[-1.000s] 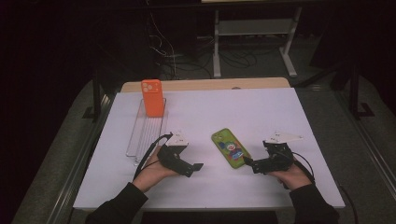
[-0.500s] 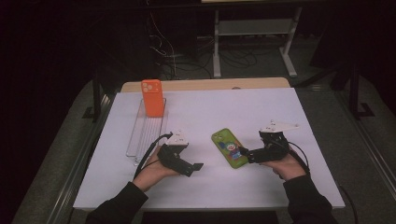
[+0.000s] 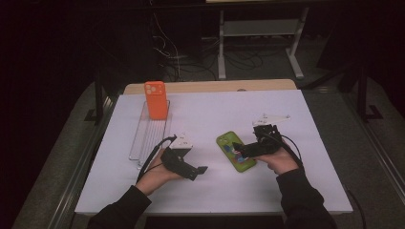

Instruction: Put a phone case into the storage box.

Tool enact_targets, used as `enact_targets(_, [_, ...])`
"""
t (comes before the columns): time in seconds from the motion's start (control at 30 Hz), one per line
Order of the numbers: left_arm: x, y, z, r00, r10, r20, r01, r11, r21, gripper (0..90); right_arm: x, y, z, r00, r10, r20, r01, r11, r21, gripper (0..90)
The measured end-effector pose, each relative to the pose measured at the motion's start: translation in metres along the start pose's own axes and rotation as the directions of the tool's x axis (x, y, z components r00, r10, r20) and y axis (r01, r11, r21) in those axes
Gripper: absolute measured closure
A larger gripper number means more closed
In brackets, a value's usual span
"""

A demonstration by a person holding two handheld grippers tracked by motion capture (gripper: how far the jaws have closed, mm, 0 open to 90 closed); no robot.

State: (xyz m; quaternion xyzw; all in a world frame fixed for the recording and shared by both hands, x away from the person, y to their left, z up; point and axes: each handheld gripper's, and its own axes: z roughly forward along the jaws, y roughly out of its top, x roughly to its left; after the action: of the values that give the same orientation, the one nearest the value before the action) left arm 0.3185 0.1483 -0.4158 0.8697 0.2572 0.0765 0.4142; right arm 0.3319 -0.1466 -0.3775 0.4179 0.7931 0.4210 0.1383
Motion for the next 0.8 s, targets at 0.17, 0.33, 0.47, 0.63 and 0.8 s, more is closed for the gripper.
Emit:
enact_targets(0.17, [0.001,0.000,0.000,0.9999,-0.013,0.008,0.013,0.9999,-0.009,1.2,0.003,0.005,0.008,0.9999,-0.005,0.015,0.004,1.000,0.007,0.0])
enact_targets(0.33, [0.000,0.000,0.000,0.9998,-0.018,0.011,0.018,0.9998,-0.007,1.2,0.004,0.008,0.015,0.9985,0.001,0.055,-0.003,1.000,0.029,0.0])
enact_targets(0.47, [0.001,0.000,0.000,0.9998,-0.014,0.011,0.015,0.9999,-0.008,1.2,0.003,0.006,0.020,0.9965,0.021,0.081,-0.026,0.998,0.062,0.0])
enact_targets(0.63, [0.001,0.000,-0.001,0.9998,-0.015,0.010,0.015,0.9999,-0.006,1.2,0.001,0.001,0.028,0.9956,0.027,0.090,-0.037,0.993,0.112,0.0])
enact_targets(0.8, [0.001,0.000,-0.001,0.9999,-0.014,0.009,0.015,0.9999,-0.005,1.1,0.003,-0.003,0.036,0.9959,0.019,0.088,-0.033,0.986,0.163,0.0])
